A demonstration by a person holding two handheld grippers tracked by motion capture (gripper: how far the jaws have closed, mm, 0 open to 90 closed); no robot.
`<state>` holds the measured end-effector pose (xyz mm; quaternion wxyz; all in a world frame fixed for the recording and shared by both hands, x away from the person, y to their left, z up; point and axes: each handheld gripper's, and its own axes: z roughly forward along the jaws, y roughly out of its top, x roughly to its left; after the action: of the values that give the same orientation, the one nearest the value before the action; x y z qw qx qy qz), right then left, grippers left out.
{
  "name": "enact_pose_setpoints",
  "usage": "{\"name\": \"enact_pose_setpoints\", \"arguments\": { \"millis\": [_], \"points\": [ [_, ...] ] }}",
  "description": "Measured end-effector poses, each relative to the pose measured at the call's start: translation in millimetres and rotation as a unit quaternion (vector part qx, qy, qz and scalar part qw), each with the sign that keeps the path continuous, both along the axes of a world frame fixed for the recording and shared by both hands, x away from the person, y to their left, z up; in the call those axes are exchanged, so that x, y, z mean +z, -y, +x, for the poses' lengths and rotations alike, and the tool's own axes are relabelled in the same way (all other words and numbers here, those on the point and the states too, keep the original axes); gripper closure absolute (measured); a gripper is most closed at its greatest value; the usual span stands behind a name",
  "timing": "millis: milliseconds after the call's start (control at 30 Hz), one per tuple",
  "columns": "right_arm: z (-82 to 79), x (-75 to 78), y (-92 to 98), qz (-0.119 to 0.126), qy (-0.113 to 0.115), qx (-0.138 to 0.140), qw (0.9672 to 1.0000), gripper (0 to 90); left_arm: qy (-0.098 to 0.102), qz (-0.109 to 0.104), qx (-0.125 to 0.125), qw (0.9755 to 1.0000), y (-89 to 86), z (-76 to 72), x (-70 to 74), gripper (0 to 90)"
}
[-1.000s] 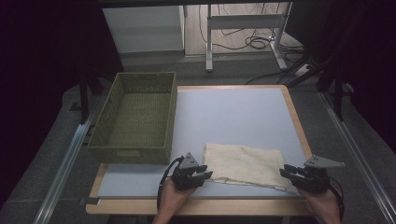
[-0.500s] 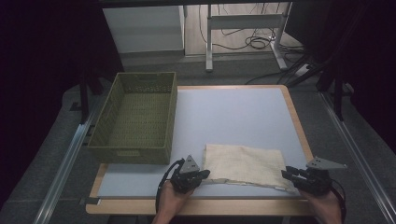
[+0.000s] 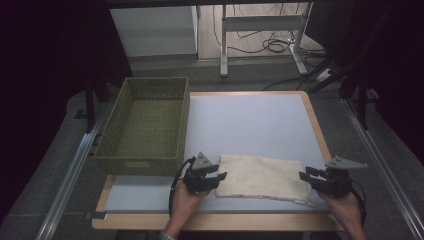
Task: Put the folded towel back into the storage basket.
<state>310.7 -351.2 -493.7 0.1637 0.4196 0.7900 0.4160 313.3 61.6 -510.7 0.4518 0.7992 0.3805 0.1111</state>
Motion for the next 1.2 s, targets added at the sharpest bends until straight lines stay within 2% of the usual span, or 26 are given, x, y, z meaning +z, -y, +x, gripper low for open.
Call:
{"name": "enact_pose_setpoints", "arguments": {
  "millis": [67, 133, 233, 333, 400, 433, 467, 500, 533, 600, 667, 767, 867, 933, 1000, 1033, 1100, 1200],
  "points": [
    [13.4, 0.0, -3.6, -0.010, 0.002, -0.007, 0.9999, 60.8, 0.004, 0.012, 0.018, 0.9998, 5.6, 15.1, 1.9, 55.3],
    [26.7, -2.6, -6.9, -0.020, 0.002, -0.015, 0.9997, 61.2, 0.000, 0.018, 0.036, 0.9992, 9.8, 29.6, 1.7, 55.3],
    [41.2, -10.1, -9.5, -0.030, -0.006, -0.023, 0.9993, 61.2, -0.009, 0.037, 0.063, 0.9972, 13.6, 47.0, -4.5, 55.7],
    [46.6, -20.4, -11.3, -0.042, -0.019, -0.022, 0.9987, 61.0, -0.027, 0.057, 0.073, 0.9953, 15.9, 59.2, -17.1, 55.3],
    [46.6, -27.0, -11.7, -0.054, -0.025, -0.021, 0.9980, 61.7, -0.039, 0.065, 0.068, 0.9948, 17.7, 63.4, -26.0, 55.2],
    [45.1, -27.9, -10.8, -0.048, -0.021, -0.023, 0.9984, 65.8, -0.027, 0.065, 0.067, 0.9953, 17.6, 62.2, -28.2, 55.6],
    [44.2, -28.1, -9.7, -0.044, -0.022, -0.022, 0.9986, 73.6, -0.025, 0.063, 0.067, 0.9954, 17.5, 61.3, -28.9, 59.0],
    [43.8, -27.7, -9.0, -0.038, -0.028, -0.016, 0.9988, 80.8, -0.029, 0.057, 0.056, 0.9964, 16.6, 61.1, -28.7, 63.3],
    [43.6, -27.4, -9.3, -0.035, -0.032, -0.011, 0.9988, 84.2, -0.035, 0.051, 0.045, 0.9971, 16.3, 61.0, -28.4, 71.9],
    [44.7, -25.1, -12.3, -0.050, -0.031, -0.007, 0.9983, 85.6, -0.037, 0.053, 0.034, 0.9973, 17.0, 58.4, -26.9, 84.1],
    [48.9, -20.4, -13.9, -0.057, -0.025, -0.009, 0.9980, 85.8, -0.034, 0.054, 0.027, 0.9976, 16.7, 53.9, -24.9, 85.3],
    [61.2, -12.9, -13.9, -0.047, -0.015, -0.014, 0.9987, 85.8, -0.027, 0.037, 0.022, 0.9987, 13.1, 44.4, -21.4, 85.5],
    [77.5, -7.4, -17.5, -0.048, -0.006, -0.011, 0.9988, 85.7, -0.028, 0.025, 0.017, 0.9992, 8.9, 31.8, -16.4, 85.4],
    [88.5, -5.4, -21.6, -0.045, -0.003, -0.009, 0.9989, 85.6, -0.022, 0.024, 0.017, 0.9993, 6.9, 24.1, -14.3, 85.4],
    [99.1, -8.0, -25.9, -0.049, -0.010, -0.006, 0.9988, 85.2, -0.015, 0.034, 0.022, 0.9991, 5.0, 23.2, -14.6, 84.3],
    [103.7, -11.2, -27.8, -0.049, -0.015, -0.006, 0.9987, 84.9, -0.013, 0.037, 0.029, 0.9988, 3.9, 25.5, -15.3, 80.9],
    [108.5, -15.8, -30.0, -0.051, -0.023, -0.008, 0.9984, 83.3, -0.013, 0.030, 0.037, 0.9988, 1.2, 31.5, -16.1, 65.6],
    [105.7, -15.3, -27.6, -0.033, -0.020, -0.015, 0.9991, 77.8, -0.018, 0.035, 0.033, 0.9987, 2.3, 36.1, -18.7, 61.1]
  ]
}}
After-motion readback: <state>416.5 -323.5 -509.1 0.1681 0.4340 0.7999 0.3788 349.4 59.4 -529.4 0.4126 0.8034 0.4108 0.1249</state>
